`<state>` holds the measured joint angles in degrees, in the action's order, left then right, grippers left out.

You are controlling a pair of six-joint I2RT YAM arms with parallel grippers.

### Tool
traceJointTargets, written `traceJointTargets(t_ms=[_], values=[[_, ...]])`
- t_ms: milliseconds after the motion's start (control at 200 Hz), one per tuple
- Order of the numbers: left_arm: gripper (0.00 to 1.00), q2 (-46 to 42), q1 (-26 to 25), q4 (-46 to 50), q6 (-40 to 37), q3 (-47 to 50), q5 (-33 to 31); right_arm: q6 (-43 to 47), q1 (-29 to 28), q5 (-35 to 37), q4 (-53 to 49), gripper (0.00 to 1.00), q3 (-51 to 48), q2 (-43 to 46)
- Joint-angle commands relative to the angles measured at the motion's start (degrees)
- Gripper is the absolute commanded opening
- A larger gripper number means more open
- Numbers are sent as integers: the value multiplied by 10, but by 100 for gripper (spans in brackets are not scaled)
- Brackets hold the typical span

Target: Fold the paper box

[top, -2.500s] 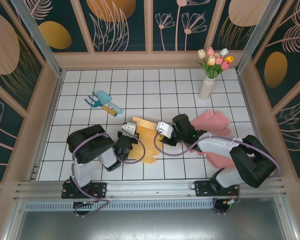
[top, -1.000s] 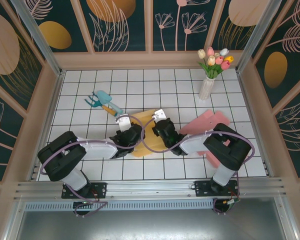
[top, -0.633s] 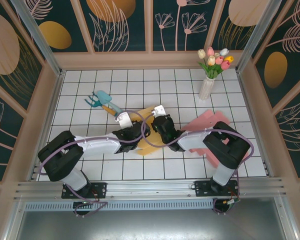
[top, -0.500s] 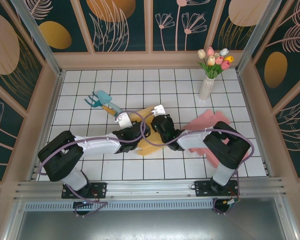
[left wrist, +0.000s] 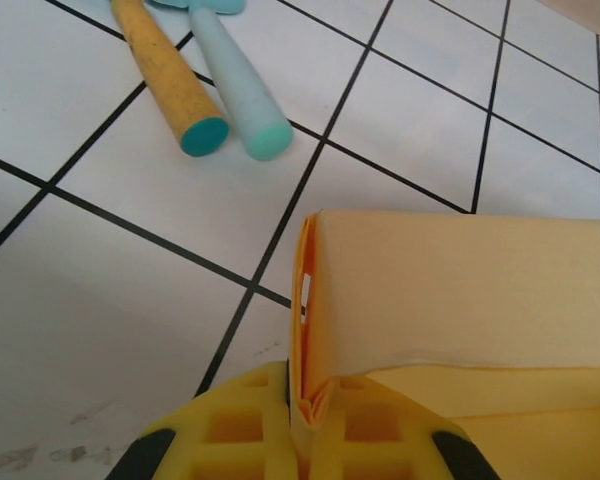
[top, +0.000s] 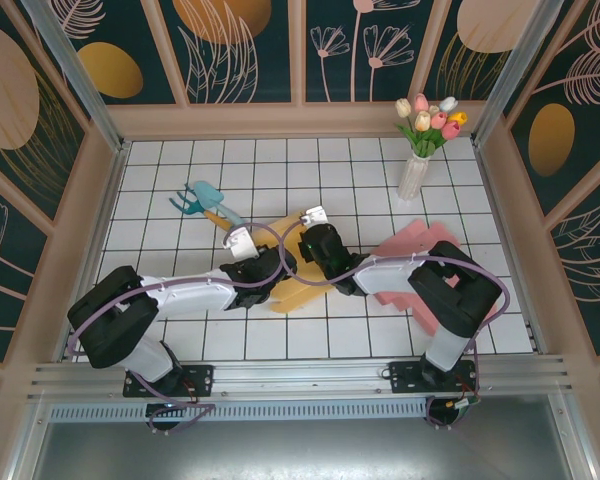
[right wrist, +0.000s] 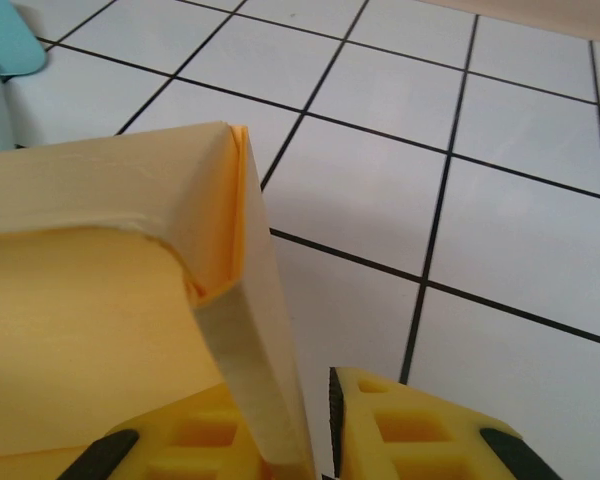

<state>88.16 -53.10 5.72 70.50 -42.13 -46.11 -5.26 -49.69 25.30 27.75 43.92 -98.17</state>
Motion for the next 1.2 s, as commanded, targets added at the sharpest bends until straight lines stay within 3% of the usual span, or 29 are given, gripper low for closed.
traceJointTargets(t_ms=[0,235,616,856,931,986,1146,1196], values=[[0,-16,11,38,29,10,-55,-3,17,-21,10,25,-25,21],[0,-19,11,28,21,13,-50,15,15,-61,20,30,-32,23],[0,-22,11,0,0,20,-19,55,15,-17,42,31,5,-28],[0,-28,11,8,12,21,-26,37,14,146,5,21,27,-55],[0,-28,11,11,14,22,-34,26,14,166,10,20,16,-49],[0,-25,11,11,14,21,-41,26,14,150,15,21,8,-42],[0,-2,11,10,8,11,-68,39,-5,16,44,30,-18,2],[0,6,11,7,0,6,-75,36,-11,-12,35,37,-21,19]])
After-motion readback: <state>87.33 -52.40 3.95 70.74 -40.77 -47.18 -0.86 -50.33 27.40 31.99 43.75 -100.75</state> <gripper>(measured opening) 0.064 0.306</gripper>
